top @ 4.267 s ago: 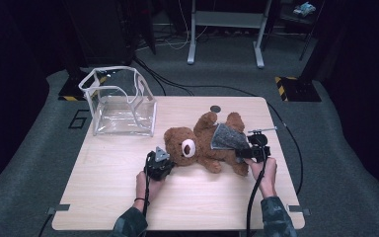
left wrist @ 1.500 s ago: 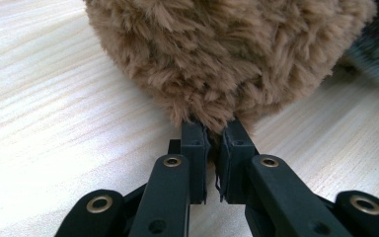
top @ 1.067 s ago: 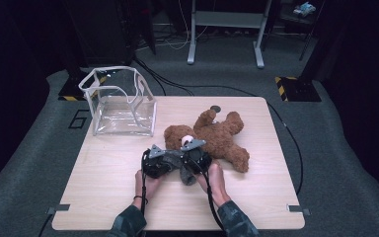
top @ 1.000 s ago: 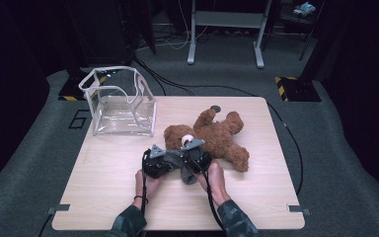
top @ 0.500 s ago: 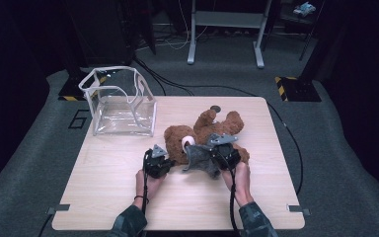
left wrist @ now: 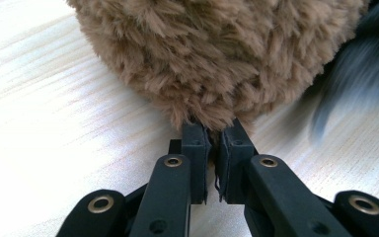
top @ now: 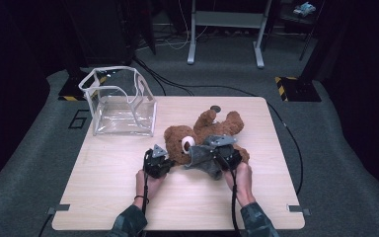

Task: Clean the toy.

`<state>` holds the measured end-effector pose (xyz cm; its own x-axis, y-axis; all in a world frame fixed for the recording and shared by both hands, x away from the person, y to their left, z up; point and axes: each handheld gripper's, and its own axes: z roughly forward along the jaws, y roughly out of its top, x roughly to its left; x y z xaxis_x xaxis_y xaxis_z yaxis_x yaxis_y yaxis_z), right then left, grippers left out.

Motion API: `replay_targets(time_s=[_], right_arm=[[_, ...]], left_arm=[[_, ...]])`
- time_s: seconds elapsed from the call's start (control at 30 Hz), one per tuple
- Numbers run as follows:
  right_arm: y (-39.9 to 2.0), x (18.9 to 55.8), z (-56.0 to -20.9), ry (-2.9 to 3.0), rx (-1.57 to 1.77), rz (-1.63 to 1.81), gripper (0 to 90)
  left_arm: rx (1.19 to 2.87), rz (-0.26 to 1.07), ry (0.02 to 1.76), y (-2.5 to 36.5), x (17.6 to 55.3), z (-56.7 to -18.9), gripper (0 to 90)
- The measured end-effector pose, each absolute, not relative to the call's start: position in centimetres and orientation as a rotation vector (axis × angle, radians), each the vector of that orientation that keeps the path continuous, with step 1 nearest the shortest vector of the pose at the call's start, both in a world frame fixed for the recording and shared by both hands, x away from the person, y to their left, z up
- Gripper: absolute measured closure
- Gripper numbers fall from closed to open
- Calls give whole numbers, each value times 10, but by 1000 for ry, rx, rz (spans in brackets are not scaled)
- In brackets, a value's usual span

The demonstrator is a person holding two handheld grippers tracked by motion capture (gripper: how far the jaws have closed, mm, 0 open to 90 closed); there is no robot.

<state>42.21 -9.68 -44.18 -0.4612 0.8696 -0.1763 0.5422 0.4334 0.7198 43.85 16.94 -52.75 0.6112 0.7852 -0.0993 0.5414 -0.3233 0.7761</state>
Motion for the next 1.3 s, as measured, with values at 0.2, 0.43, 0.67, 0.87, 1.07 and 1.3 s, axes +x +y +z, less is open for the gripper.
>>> replay_targets(time_s=[0.2, 0.43, 0.67, 0.87, 1.07, 1.3], right_arm=[[-121, 425, -444, 2084, 1245, 747, 779], [-100, 426, -479, 2234, 1224, 736, 780], [-70, 426, -481, 2382, 1142, 785, 780], [-103, 425, -460, 2219, 1220, 757, 781], [-115, 430, -486, 2269, 1268, 674, 781], [-70, 429, -494, 2441, 1178, 848, 780]], left_arm=[[2018, 380, 1045, 169, 438, -527, 835], [2019, 380, 1043, 169, 438, -527, 836], [2021, 377, 1040, 169, 438, -527, 835], [2021, 376, 1039, 169, 438, -527, 835], [2022, 379, 1037, 169, 438, -527, 836], [2021, 383, 1038, 168, 438, -528, 836]])
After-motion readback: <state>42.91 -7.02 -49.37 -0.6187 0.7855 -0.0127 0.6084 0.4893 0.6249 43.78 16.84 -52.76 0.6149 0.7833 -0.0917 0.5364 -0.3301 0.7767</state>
